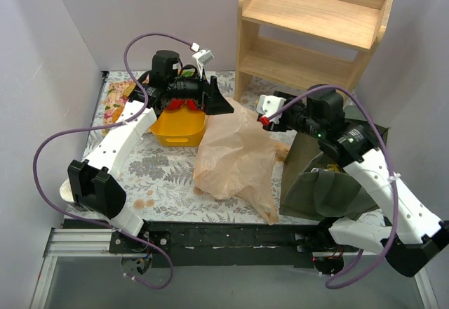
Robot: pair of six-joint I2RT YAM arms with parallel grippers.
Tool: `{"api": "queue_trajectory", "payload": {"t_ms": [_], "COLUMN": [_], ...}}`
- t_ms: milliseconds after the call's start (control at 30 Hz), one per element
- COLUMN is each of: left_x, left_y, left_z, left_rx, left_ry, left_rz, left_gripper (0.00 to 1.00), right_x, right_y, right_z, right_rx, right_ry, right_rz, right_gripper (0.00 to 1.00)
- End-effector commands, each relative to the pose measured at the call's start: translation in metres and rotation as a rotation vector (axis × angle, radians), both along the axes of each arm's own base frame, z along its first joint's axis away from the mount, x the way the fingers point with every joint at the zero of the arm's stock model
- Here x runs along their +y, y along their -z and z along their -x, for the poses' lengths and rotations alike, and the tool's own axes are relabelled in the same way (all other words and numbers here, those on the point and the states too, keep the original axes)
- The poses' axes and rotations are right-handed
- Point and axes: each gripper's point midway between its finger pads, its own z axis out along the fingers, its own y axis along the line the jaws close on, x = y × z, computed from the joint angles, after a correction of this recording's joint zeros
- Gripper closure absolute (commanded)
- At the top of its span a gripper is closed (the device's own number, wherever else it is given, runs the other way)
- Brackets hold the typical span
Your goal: Untie the knot of the grocery bags and take out the mixed food
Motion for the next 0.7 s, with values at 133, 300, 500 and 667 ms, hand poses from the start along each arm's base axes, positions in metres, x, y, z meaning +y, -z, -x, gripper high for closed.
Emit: {"api": "queue_trajectory", "payload": {"t_ms": [133, 300, 500, 667], "left_x": [-0.015, -0.022, -0.031, -0.033], "left_y": [-0.037, -0.031, -0.022, -0.017], "left_z": [0.016, 0.008, 0.004, 0.005], "left_rx": [0.026, 0.057, 0.097, 0.128], "left_ry": [0.110, 0.093, 0.116, 0.137], "left_rz": [0.120, 0.121, 0.127, 0.135], "left_gripper": [0.02, 0.02, 0.02, 0.03], "right_x": [0.038, 0.057, 0.077, 0.088], "right_y": [-0.027, -0.024, -0.022, -0.019], "right_z": [-0.028, -0.023, -0.020, -0.016], "right_rx": [-0.103, -0.097, -0.094, -0.101], "right_ry": [-0.044, -0.111, -0.151, -0.171], "right_rz": [-0.093, -0.092, -0.082, -0.074], "right_gripper": [0.99, 0.99, 0.99, 0.99]}}
